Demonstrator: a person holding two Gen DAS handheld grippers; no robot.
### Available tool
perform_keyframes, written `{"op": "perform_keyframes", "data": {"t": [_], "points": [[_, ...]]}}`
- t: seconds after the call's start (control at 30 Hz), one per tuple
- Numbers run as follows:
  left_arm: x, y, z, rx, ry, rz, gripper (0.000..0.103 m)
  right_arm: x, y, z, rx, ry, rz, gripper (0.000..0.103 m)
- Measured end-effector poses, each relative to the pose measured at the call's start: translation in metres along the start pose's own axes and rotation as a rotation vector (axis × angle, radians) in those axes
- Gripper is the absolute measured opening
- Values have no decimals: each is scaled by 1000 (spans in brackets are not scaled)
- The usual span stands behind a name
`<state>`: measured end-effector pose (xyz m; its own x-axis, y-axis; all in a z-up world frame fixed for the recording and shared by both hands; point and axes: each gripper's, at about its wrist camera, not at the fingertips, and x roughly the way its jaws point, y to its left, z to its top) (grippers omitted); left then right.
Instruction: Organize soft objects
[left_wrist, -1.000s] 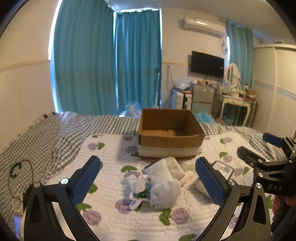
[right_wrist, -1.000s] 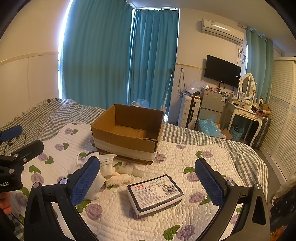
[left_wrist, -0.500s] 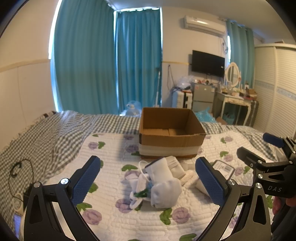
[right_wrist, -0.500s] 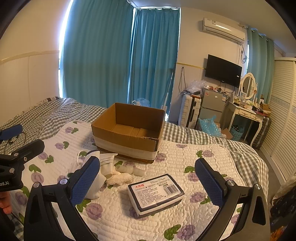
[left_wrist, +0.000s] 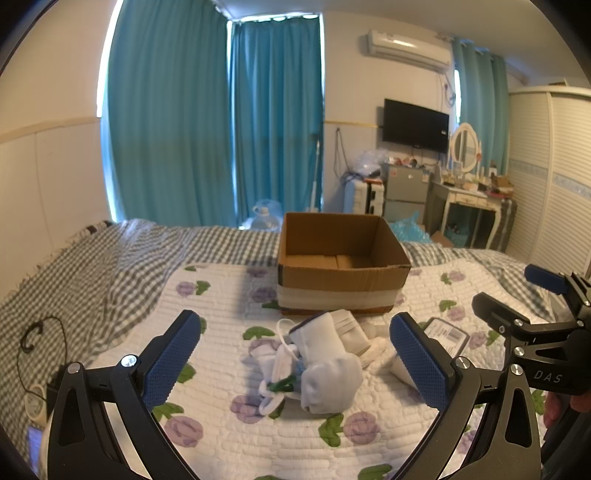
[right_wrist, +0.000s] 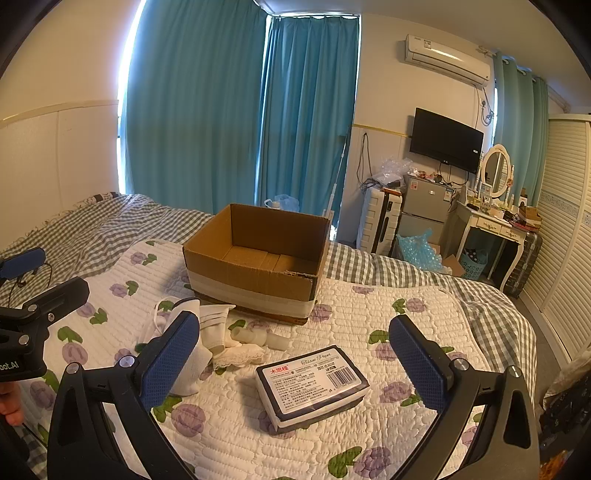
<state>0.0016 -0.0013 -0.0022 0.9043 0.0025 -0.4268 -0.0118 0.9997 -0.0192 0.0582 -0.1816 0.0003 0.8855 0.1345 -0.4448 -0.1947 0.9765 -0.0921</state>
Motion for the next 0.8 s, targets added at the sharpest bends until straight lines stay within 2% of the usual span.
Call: {"op": "perform_keyframes", "data": {"t": [0.57, 0.8], "points": [[1, 0, 0, 1, 1, -2, 103, 1, 1, 0, -1, 2, -2, 103], [1, -2, -10, 5, -5, -12, 103, 1, 1, 0, -3, 3, -2, 103]]}}
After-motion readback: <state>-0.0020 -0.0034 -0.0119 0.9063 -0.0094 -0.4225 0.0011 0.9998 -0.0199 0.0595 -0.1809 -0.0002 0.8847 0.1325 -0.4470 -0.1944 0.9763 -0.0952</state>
